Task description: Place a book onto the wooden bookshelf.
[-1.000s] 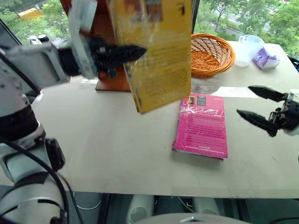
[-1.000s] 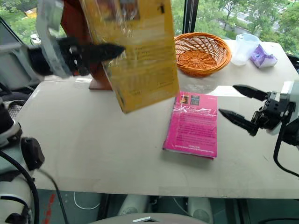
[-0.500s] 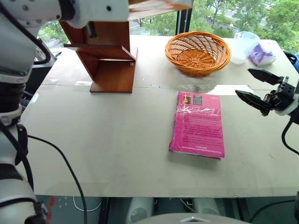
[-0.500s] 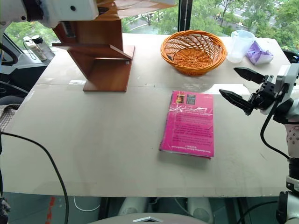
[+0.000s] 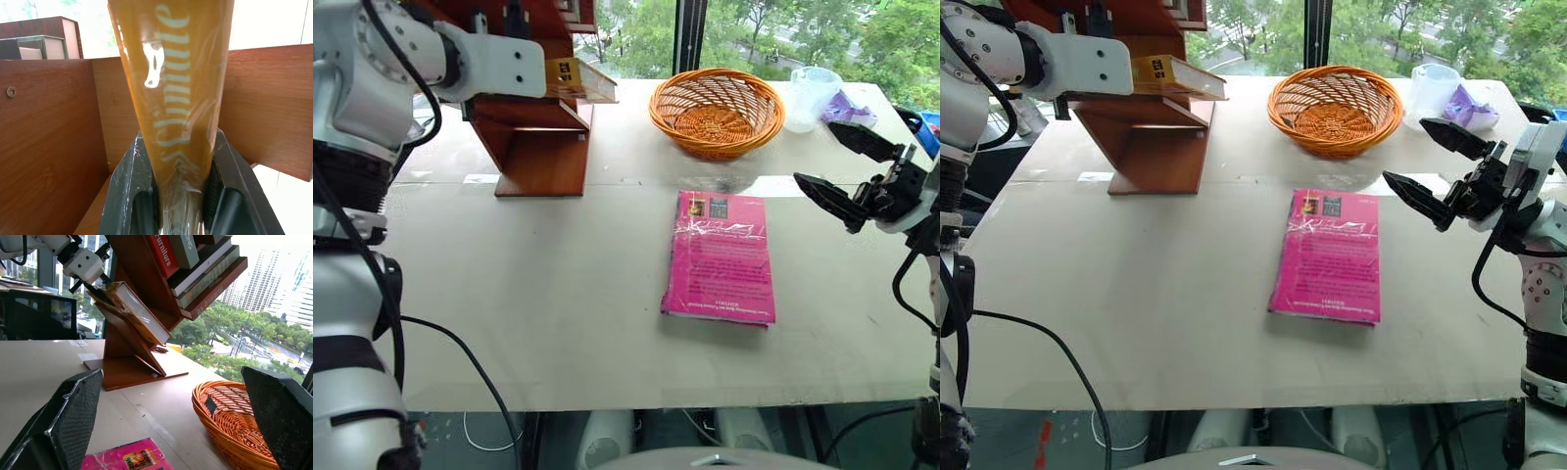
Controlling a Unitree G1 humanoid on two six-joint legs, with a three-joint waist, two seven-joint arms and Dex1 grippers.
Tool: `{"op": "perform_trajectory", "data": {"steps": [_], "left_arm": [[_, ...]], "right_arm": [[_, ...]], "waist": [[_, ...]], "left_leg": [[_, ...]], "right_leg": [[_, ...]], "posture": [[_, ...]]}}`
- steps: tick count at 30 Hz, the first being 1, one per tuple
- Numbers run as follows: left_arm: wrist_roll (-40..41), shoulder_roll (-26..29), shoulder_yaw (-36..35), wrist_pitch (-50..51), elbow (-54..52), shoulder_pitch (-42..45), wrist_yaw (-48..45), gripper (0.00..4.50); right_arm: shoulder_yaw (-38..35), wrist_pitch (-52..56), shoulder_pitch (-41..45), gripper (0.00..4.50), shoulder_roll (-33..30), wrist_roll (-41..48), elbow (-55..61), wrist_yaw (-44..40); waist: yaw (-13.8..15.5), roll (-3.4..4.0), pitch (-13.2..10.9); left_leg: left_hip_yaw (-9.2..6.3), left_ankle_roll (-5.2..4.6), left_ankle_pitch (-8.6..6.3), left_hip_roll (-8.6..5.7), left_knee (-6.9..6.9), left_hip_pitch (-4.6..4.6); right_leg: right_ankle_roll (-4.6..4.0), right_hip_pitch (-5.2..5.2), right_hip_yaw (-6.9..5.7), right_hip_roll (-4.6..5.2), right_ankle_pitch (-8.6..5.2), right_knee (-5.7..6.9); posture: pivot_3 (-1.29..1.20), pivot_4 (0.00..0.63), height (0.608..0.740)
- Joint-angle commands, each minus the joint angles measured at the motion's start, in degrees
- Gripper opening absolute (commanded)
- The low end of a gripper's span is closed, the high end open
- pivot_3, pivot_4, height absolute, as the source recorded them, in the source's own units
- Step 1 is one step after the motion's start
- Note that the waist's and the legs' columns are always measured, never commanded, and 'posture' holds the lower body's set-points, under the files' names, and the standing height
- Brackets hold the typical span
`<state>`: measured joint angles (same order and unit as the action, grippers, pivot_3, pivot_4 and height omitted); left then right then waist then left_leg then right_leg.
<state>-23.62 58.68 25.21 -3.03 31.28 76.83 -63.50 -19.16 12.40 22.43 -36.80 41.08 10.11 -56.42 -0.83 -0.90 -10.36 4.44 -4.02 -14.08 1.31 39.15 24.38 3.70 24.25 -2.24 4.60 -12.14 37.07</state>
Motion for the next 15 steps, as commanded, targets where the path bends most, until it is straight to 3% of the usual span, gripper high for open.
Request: {"op": "perform_trajectory", "data": {"steps": [1, 2, 7, 9, 11, 15], "left_arm": [[-2.38, -1.16, -0.87, -1.55, 7.16, 1.63, 0.23, 0.53], [-2.53, -1.86, -1.1, -1.69, 7.76, 2.15, 0.64, 1.48], [4.96, -2.26, -7.77, 2.47, 1.88, 1.78, -4.17, 3.63], [13.37, -0.11, -13.84, 12.87, -9.45, -1.35, -11.28, 3.91], [24.7, 1.45, -21.35, 29.42, -23.71, -4.86, -16.83, 3.91], [43.09, -1.48, -32.25, 57.83, -45.09, -11.48, -15.69, 3.91]], "right_arm": [[-1.3, 0.42, 0.47, 4.5, 1.36, 2.88, 3.64, 2.58], [-1.18, 0.64, 0.78, 4.5, 1.74, 3.32, 3.98, 3.09], [-0.54, 1.39, 1.9, 4.5, 2.38, 4.28, 4.92, 4.28], [-0.49, 1.85, 2.21, 4.5, 2.38, 4.94, 5.13, 4.43], [-0.27, 2.61, 2.47, 4.5, 2.33, 5.54, 5.4, 4.62], [-0.38, 5.53, 2.86, 4.5, 1.03, 7.44, 4.89, 4.12]], "waist": [[-0.01, 0.02, 0.01], [0.04, 0.02, 0.01], [0.01, -0.03, -0.02], [0.02, -0.04, -0.03], [-0.06, -0.06, -0.04], [0.28, -0.05, -0.04]], "left_leg": [[0.03, 0.0, 0.0, 0.0, 0.0, -0.07], [0.05, 0.0, 0.0, 0.0, 0.0, -0.13], [0.18, 0.0, 0.0, 0.01, 0.12, 0.08], [0.23, 0.09, 0.06, -0.01, 0.22, 0.58], [0.31, 0.26, 0.15, -0.01, 0.21, 0.63], [0.19, 0.25, 0.14, -0.05, 0.21, 1.06]], "right_leg": [[0.0, -0.02, 0.05, 0.0, 0.0, 0.08], [-0.01, -0.02, 0.08, 0.0, -0.01, 0.14], [-0.23, 0.21, 0.23, 0.01, 0.12, 0.29], [-0.24, 0.67, 0.3, 0.04, 0.14, 0.32], [-0.22, 0.71, 0.37, 0.07, 0.13, 0.27], [-0.16, 0.99, 0.28, 0.09, 0.1, 0.1]], "posture": [[0.0, 0.15, 0.733], [0.0, 0.15, 0.733], [0.0, 0.15, 0.733], [0.0, 0.15, 0.733], [0.0, 0.15, 0.733], [0.0, 0.15, 0.733]]}}
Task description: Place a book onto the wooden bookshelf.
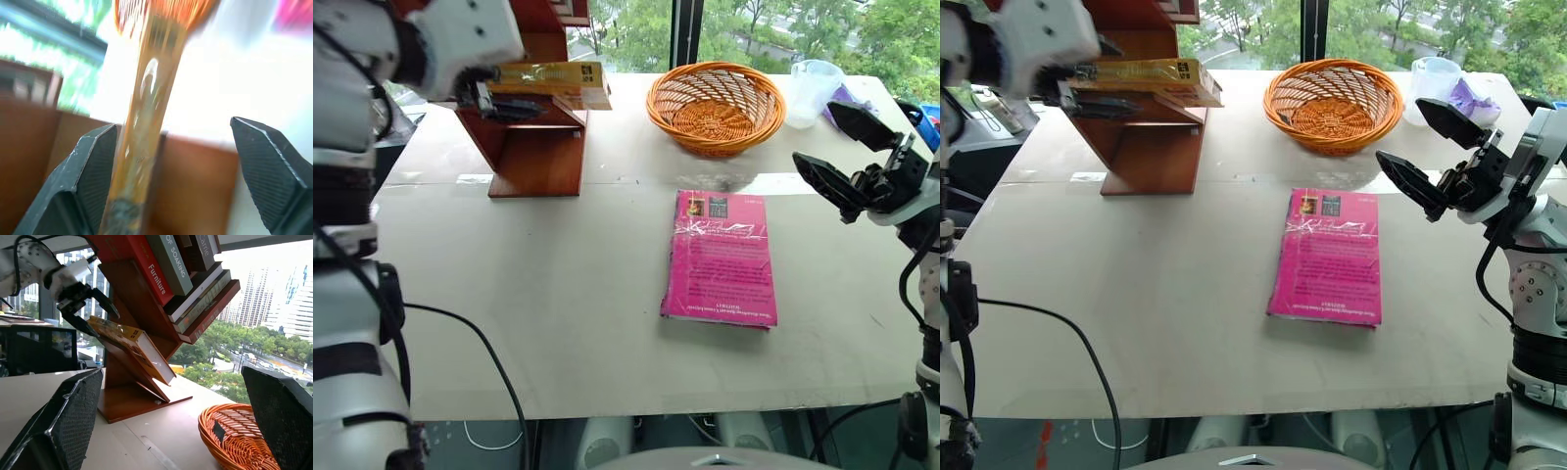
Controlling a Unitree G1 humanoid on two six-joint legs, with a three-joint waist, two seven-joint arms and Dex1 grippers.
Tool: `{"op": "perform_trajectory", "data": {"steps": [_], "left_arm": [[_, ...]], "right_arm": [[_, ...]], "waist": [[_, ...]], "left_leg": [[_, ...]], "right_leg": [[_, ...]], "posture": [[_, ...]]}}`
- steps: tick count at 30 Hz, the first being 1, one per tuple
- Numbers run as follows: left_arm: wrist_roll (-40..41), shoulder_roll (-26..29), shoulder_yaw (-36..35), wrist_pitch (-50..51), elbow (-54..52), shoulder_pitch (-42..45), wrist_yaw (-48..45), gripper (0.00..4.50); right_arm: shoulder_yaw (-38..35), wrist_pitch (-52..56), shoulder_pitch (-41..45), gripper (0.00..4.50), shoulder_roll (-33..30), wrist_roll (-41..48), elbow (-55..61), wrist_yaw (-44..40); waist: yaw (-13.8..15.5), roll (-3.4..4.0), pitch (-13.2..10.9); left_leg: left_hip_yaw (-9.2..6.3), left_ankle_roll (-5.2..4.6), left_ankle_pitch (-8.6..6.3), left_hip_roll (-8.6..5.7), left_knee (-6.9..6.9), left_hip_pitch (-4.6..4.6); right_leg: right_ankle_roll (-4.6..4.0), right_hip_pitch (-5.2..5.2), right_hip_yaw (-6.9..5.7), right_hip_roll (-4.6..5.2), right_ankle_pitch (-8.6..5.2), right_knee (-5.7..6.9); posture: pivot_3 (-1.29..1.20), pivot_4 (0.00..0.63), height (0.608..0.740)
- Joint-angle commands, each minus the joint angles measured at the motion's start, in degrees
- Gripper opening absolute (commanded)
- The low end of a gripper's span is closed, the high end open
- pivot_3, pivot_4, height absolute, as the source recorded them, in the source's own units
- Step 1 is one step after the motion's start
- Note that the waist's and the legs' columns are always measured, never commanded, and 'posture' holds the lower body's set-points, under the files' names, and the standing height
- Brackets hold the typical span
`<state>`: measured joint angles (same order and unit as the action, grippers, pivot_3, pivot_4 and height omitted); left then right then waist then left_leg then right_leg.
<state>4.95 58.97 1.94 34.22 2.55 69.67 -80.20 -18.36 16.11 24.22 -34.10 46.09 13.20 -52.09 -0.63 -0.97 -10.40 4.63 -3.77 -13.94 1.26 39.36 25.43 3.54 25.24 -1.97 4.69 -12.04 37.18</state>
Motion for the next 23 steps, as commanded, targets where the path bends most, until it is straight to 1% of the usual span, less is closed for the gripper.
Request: {"op": "perform_trajectory", "data": {"steps": [1, 2, 3, 4, 5, 6, 8, 10, 11, 13, 15, 16, 19, 22, 23], "left_arm": [[19.19, -4.76, -11.87, 27.4, -21.93, -6.64, 3.41, 3.91], [23.2, -9.85, -15.25, 34.69, -26.82, -8.78, 6.96, 3.91], [25.78, -13.39, -17.6, 39.33, -29.88, -10.04, 9.92, 3.91], [26.7, -18.51, -19.84, 41.74, -33.37, -12.89, 14.39, 3.91], [27.31, -24.64, -21.8, 39.48, -36.33, -16.92, 19.12, 3.91], [27.66, -29.03, -22.95, 40.72, -38.93, -21.48, 22.5, 3.91], [27.96, -33.4, -23.3, 39.23, -42.83, -30.74, 26.72, 3.91], [28.56, -35.63, -23.71, 37.25, -44.34, -35.54, 30.05, 3.91], [27.44, -35.44, -23.36, 34.82, -44.09, -39.5, 31.18, 3.91], [25.86, -32.71, -22.35, 29.25, -43.55, -47.91, 30.21, 3.91], [25.2, -30.8, -23.76, 24.53, -40.69, -54.74, 29.38, 3.91], [24.87, -29.22, -24.34, 21.76, -39.22, -58.36, 27.99, 3.91], [24.33, -26.13, -26.27, 15.18, -34.67, -65.6, 26.2, 3.91], [23.76, -23.67, -26.12, 10.16, -31.83, -70.41, 24.94, 3.91], [23.29, -22.8, -25.7, 8.41, -31.15, -71.57, 24.69, 3.91]], "right_arm": [[-1.25, 2.48, 0.95, 4.5, -2.33, 2.39, 1.62, -0.42], [-1.43, 3.02, 0.37, 4.5, -3.23, 2.04, 1.5, -0.73], [-1.56, 3.37, -0.07, 4.5, -3.85, 1.82, 1.45, -0.93], [-1.97, 3.97, -1.05, 4.5, -4.69, 1.73, 1.34, -1.16], [-2.45, 4.51, -2.47, 4.5, -5.59, 1.28, 1.16, -1.29], [-2.99, 4.68, -4.39, 4.5, -6.63, 0.25, 0.89, -1.5], [-4.1, 4.86, -9.37, 4.5, -8.81, -1.82, 1.04, -2.07], [-5.11, 4.67, -12.89, 4.5, -10.18, -2.83, 1.31, -2.33], [-6.49, 4.98, -15.5, 4.5, -10.87, -3.0, 1.45, -2.44], [-9.45, 5.48, -20.77, 4.5, -12.27, -3.89, 1.14, -2.82], [-12.02, 5.22, -26.3, 4.5, -13.61, -5.75, 0.35, -3.71], [-13.25, 4.78, -29.09, 4.5, -14.16, -6.79, -0.16, -4.46], [-16.31, 4.23, -34.4, 4.5, -14.77, -7.84, -0.99, -5.95], [-17.85, 3.74, -36.75, 4.5, -14.85, -8.68, -2.12, -6.74], [-18.04, 3.56, -37.25, 4.5, -14.88, -9.02, -2.48, -6.95]], "waist": [[0.18, 0.03, 0.02], [0.32, 0.04, 0.02], [0.66, 0.04, 0.03], [0.91, 0.01, 0.01], [1.05, -0.01, -0.01], [1.18, 0.01, 0.01], [1.22, -0.03, 0.0], [1.15, -0.06, -0.01], [1.12, -0.06, -0.01], [1.13, 0.02, 0.03], [1.25, 0.14, 0.1], [1.31, 0.13, 0.1], [1.34, 0.13, 0.1], [1.31, 0.14, 0.11], [1.31, 0.14, 0.11]], "left_leg": [[-0.09, 0.0, 0.0, -0.02, 0.04, 0.03], [-0.14, -0.01, 0.0, -0.05, 0.1, 0.03], [-0.17, -0.01, 0.01, -0.07, 0.13, -0.01], [-0.26, -0.02, 0.01, -0.09, 0.2, -0.06], [-0.39, -0.02, 0.01, -0.08, 0.33, -0.08], [-0.4, -0.03, 0.0, -0.09, 0.36, -0.22], [-0.41, -0.21, -0.12, -0.08, 0.39, -0.9], [-0.4, -0.26, -0.16, -0.05, 0.15, -1.19], [-0.38, -0.26, -0.16, -0.05, 0.1, -1.26], [-0.36, -0.24, -0.15, -0.03, 0.05, -1.37], [-0.2, -0.24, -0.16, -0.04, -0.17, -1.68], [-0.19, -0.24, -0.17, -0.03, -0.18, -1.67], [-0.2, -0.25, -0.18, -0.01, -0.18, -1.62], [-0.17, -0.26, -0.2, -0.01, -0.18, -1.61], [-0.18, -0.06, -0.32, -0.01, -0.18, -1.61]], "right_leg": [[0.01, -0.03, -0.07, 0.02, 0.0, 0.0], [0.02, -0.06, -0.11, 0.06, 0.0, 0.06], [0.02, -0.11, -0.13, 0.09, -0.01, 0.1], [0.03, -0.22, -0.21, 0.12, -0.01, 0.17], [0.06, -0.32, -0.32, 0.09, -0.04, 0.19], [0.18, -0.47, -0.31, 0.07, -0.1, 0.2], [0.15, -1.15, -0.28, 0.07, -0.12, 0.19], [-0.02, -1.37, -0.26, 0.03, -0.05, 0.05], [-0.05, -1.39, -0.23, 0.02, -0.02, 0.06], [-0.07, -1.4, -0.16, -0.04, -0.02, 0.07], [-0.31, -1.57, -0.02, -0.02, -0.16, 0.04], [-0.34, -1.56, -0.02, -0.01, -0.18, 0.03], [-0.38, -1.54, -0.04, 0.0, -0.19, -0.11], [-0.42, -1.54, -0.07, 0.23, -0.15, -0.25], [-0.43, -1.51, -0.08, 0.4, -0.14, -0.31]], "posture": [[0.0, 0.15, 0.733], [0.0, 0.15, 0.733], [0.0, 0.15, 0.733], [0.0, 0.15, 0.733], [0.0, 0.15, 0.733], [0.0, 0.15, 0.733], [0.0, 0.15, 0.733], [0.0, 0.15, 0.733], [0.0, 0.15, 0.733], [0.0, 0.15, 0.733], [0.0, 0.15, 0.733], [0.0, 0.15, 0.733], [0.0, 0.15, 0.733], [0.0, 0.15, 0.733], [0.0, 0.15, 0.733]]}}
